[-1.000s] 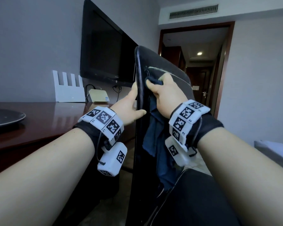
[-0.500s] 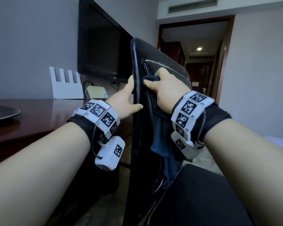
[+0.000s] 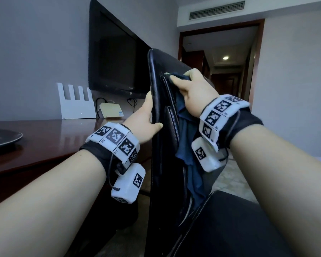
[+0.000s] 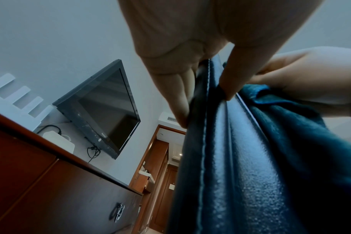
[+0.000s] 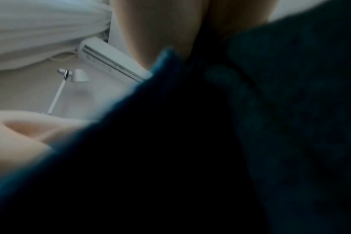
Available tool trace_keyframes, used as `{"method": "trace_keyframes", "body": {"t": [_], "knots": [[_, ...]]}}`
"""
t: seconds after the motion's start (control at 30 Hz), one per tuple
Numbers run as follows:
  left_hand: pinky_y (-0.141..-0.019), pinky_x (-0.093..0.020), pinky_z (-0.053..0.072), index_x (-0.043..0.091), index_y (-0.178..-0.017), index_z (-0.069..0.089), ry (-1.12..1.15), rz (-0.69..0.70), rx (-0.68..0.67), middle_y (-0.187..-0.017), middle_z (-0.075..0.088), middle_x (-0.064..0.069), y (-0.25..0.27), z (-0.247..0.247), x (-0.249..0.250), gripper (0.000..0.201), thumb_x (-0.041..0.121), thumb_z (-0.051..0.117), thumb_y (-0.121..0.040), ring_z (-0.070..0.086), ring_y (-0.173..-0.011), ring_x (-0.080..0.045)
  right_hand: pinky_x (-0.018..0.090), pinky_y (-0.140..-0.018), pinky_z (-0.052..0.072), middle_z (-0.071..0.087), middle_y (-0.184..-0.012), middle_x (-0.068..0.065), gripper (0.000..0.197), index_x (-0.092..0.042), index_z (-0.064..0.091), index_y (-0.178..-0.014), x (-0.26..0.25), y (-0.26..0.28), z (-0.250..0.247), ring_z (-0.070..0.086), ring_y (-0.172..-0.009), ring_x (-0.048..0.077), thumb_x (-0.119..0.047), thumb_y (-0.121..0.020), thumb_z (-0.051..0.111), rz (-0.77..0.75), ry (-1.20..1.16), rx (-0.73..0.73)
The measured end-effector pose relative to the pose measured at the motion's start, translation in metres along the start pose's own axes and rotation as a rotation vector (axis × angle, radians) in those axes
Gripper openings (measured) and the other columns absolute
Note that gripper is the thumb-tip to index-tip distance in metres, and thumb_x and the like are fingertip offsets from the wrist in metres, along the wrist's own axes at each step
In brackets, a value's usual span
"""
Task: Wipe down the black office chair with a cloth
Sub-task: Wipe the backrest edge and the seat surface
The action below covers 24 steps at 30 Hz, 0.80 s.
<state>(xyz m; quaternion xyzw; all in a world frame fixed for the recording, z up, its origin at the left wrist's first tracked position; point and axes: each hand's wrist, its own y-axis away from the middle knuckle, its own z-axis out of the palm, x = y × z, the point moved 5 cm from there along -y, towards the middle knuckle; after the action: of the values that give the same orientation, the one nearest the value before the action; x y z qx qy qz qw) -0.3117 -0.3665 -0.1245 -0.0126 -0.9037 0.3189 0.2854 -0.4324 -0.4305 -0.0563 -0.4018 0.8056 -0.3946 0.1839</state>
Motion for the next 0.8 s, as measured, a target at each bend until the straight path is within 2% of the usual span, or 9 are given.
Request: {"method": "trace_keyframes", "body": {"t": [0.1, 0.2, 0.37, 0.43, 0.53, 0.6, 0.63, 0.73, 0.8], "knots": [[-0.096, -0.025, 0.036, 0.027, -0.146, -0.015, -0.011, -0.021, -0.008, -0.135, 0.046, -0.004, 0.001, -0.002, -0.004, 0.087, 0.019, 0.053, -0.092, 0.048, -0.121, -0.023, 0.027, -0.085, 0.038, 0.044, -0.119, 0.014, 0.047, -0.028, 0.039, -0.139, -0.002, 0.003, 0.014, 0.049, -0.107, 0.03, -0.011, -0.095, 0.037, -0.017, -0.024, -0.054], [-0.099, -0.034, 0.037, 0.026, -0.146, -0.016, -0.008, -0.021, -0.013, -0.122, 0.048, -0.005, 0.002, -0.001, -0.004, 0.088, 0.02, 0.053, -0.092, 0.05, -0.118, -0.026, 0.024, -0.085, 0.037, 0.041, -0.116, 0.011, 0.046, -0.024, 0.047, -0.134, 0.005, 0.045, 0.025, 0.049, -0.1, 0.025, -0.006, -0.092, 0.044, -0.124, -0.117, 0.008], [-0.076, -0.023, 0.044, 0.028, -0.145, -0.019, -0.026, -0.025, 0.011, -0.095, 0.043, 0.006, 0.004, 0.003, -0.001, 0.084, 0.023, 0.048, -0.094, 0.054, -0.091, -0.019, 0.024, -0.079, 0.039, 0.031, -0.103, -0.008, 0.042, -0.028, 0.049, -0.132, 0.027, 0.104, 0.042, 0.046, -0.088, 0.015, -0.01, -0.094, 0.043, -0.078, -0.126, -0.105], [-0.075, -0.022, 0.045, 0.029, -0.145, -0.02, -0.031, -0.015, 0.022, -0.093, 0.049, 0.003, 0.007, 0.007, 0.0, 0.082, 0.025, 0.045, -0.096, 0.06, -0.081, -0.022, 0.025, -0.08, 0.039, 0.034, -0.104, -0.005, 0.042, -0.028, 0.049, -0.132, 0.027, 0.099, 0.031, 0.049, -0.089, 0.019, -0.01, -0.095, 0.042, -0.06, -0.137, -0.088], [-0.048, -0.012, 0.037, 0.027, -0.143, -0.025, -0.053, 0.012, 0.035, -0.072, 0.052, -0.002, 0.016, 0.015, -0.001, 0.08, 0.025, 0.041, -0.097, 0.048, -0.051, -0.015, 0.02, -0.084, 0.034, 0.041, -0.12, 0.008, 0.043, -0.021, 0.046, -0.135, 0.02, 0.07, 0.014, 0.049, -0.103, 0.023, -0.008, -0.094, 0.041, -0.06, -0.184, 0.053], [-0.049, -0.013, 0.037, 0.028, -0.141, -0.027, -0.064, 0.028, 0.034, -0.106, 0.063, -0.015, 0.019, 0.02, -0.002, 0.084, 0.024, 0.044, -0.096, 0.047, -0.051, -0.008, 0.021, -0.087, 0.035, 0.042, -0.121, 0.01, 0.041, -0.02, 0.044, -0.135, 0.012, 0.051, 0.019, 0.048, -0.109, 0.024, -0.012, -0.096, 0.04, -0.029, -0.21, 0.028], [-0.052, -0.016, 0.037, 0.029, -0.14, -0.029, -0.072, 0.034, 0.029, -0.125, 0.055, -0.022, 0.019, 0.021, -0.002, 0.088, 0.024, 0.047, -0.095, 0.046, -0.053, -0.005, 0.024, -0.087, 0.037, 0.043, -0.121, 0.011, 0.041, -0.022, 0.043, -0.136, 0.009, 0.047, 0.026, 0.049, -0.108, 0.025, -0.014, -0.096, 0.039, 0.003, -0.187, -0.015], [-0.05, -0.009, 0.034, 0.031, -0.138, -0.031, -0.111, 0.043, 0.031, -0.135, 0.044, -0.029, 0.018, 0.023, -0.005, 0.097, 0.02, 0.054, -0.092, 0.041, -0.051, 0.0, 0.03, -0.09, 0.043, 0.047, -0.106, -0.002, 0.036, -0.017, 0.048, -0.132, 0.015, 0.062, 0.043, 0.049, -0.093, 0.013, -0.02, -0.096, 0.04, 0.09, -0.333, 0.001], [-0.048, -0.007, 0.034, 0.033, -0.138, -0.031, -0.126, 0.056, 0.032, -0.141, 0.039, -0.026, 0.017, 0.024, -0.006, 0.097, 0.019, 0.053, -0.092, 0.041, -0.05, -0.001, 0.028, -0.09, 0.043, 0.042, -0.108, -0.002, 0.037, -0.019, 0.05, -0.131, 0.017, 0.089, 0.048, 0.046, -0.092, 0.01, -0.013, -0.095, 0.043, 0.018, -0.31, 0.046]]}}
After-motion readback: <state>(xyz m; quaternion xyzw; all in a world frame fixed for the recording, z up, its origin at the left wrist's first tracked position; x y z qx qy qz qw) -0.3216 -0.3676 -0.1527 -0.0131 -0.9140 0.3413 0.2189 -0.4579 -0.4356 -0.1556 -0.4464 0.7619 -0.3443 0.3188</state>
